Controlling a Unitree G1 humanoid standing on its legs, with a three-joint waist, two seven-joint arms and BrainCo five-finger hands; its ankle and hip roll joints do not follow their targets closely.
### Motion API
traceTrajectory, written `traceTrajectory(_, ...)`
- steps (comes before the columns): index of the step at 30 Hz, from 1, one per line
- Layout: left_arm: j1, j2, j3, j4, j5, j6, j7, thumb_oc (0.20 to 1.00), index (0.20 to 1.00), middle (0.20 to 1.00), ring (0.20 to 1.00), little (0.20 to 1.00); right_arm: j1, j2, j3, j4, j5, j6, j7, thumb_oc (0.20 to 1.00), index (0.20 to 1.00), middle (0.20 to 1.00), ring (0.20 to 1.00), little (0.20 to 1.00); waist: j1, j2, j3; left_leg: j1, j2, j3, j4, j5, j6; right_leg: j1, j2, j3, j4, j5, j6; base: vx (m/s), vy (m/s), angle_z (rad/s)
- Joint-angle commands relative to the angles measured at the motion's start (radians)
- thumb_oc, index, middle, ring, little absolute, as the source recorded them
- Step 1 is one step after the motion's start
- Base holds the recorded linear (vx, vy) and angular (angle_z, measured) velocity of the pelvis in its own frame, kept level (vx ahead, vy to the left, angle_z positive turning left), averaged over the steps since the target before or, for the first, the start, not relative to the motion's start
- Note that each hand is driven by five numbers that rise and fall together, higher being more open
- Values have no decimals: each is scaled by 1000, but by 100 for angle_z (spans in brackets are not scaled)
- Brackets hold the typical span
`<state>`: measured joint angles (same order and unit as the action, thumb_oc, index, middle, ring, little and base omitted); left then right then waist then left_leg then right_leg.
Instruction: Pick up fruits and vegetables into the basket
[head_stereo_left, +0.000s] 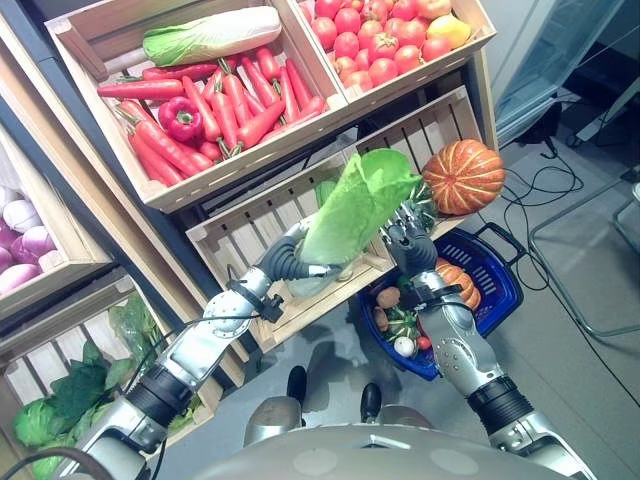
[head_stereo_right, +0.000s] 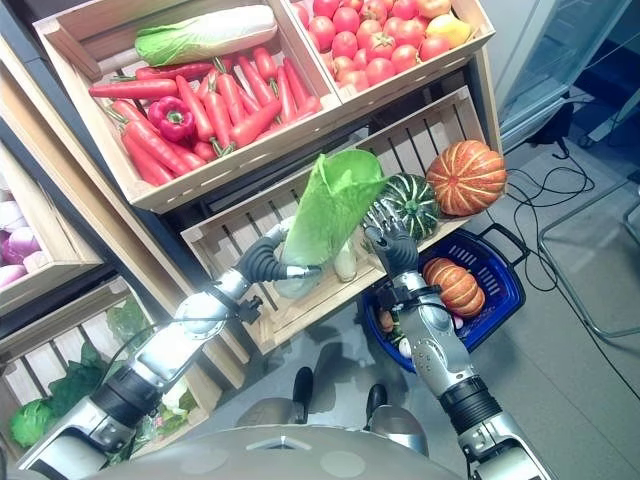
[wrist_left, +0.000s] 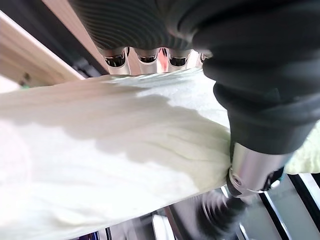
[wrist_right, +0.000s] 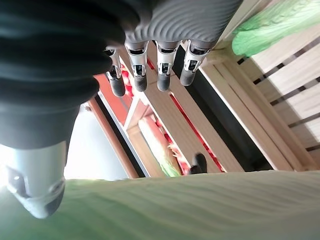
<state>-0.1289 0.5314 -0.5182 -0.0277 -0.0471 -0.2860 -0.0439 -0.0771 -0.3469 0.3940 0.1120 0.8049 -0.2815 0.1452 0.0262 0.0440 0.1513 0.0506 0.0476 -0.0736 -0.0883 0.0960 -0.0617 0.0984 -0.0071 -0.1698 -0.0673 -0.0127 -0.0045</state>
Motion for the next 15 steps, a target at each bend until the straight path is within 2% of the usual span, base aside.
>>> traceTrajectory(1, -73, 26, -19, -57, -83, -48, -48, 200, 200, 200, 200, 200, -25, -20, 33, -95, -15, -9, 61, 1000, 1000, 1000, 1000, 1000, -10, -54, -48, 9, -64, 38, 1, -85, 64, -15, -57, 34, -20, 47, 80, 24, -7, -4)
traceTrajectory(3, -75, 31, -28, -71, -99, -50, -73, 200, 200, 200, 200, 200, -26, -44, 47, -101, -9, 20, 99, 1000, 1000, 1000, 1000, 1000, -11, -56, -57, 10, -65, 40, 1, -88, 67, -18, -57, 40, -20, 49, 84, 24, -13, -4)
traceTrajectory(7, -80, 45, -38, -84, -149, -60, -151, 200, 200, 200, 200, 200, -23, -68, 57, -99, 7, 22, 125, 1000, 1000, 1000, 1000, 1000, -12, -57, -65, 8, -63, 48, 1, -89, 70, -23, -59, 43, -20, 53, 88, 6, -7, -6)
traceTrajectory(10, -76, 53, -49, -101, -151, -38, -193, 200, 200, 200, 200, 200, -23, -77, 63, -99, 13, 12, 138, 1000, 1000, 1000, 1000, 1000, -13, -56, -69, 7, -62, 49, 1, -89, 71, -25, -59, 48, -20, 56, 90, 9, 0, -5)
traceTrajectory(12, -81, 68, -66, -107, -142, 16, -220, 200, 200, 200, 200, 200, -28, -84, 74, -121, 14, 18, 136, 1000, 1000, 1000, 1000, 1000, -15, -55, -75, 7, -64, 49, 1, -89, 73, -28, -59, 54, -20, 57, 94, 23, 3, -4)
traceTrajectory(15, -80, 86, -78, -98, -163, 40, -265, 200, 200, 200, 200, 200, -35, -97, 85, -126, 17, 13, 148, 1000, 1000, 1000, 1000, 1000, -13, -53, -81, 5, -63, 49, 1, -89, 73, -31, -61, 55, -20, 57, 96, 0, 0, 0)
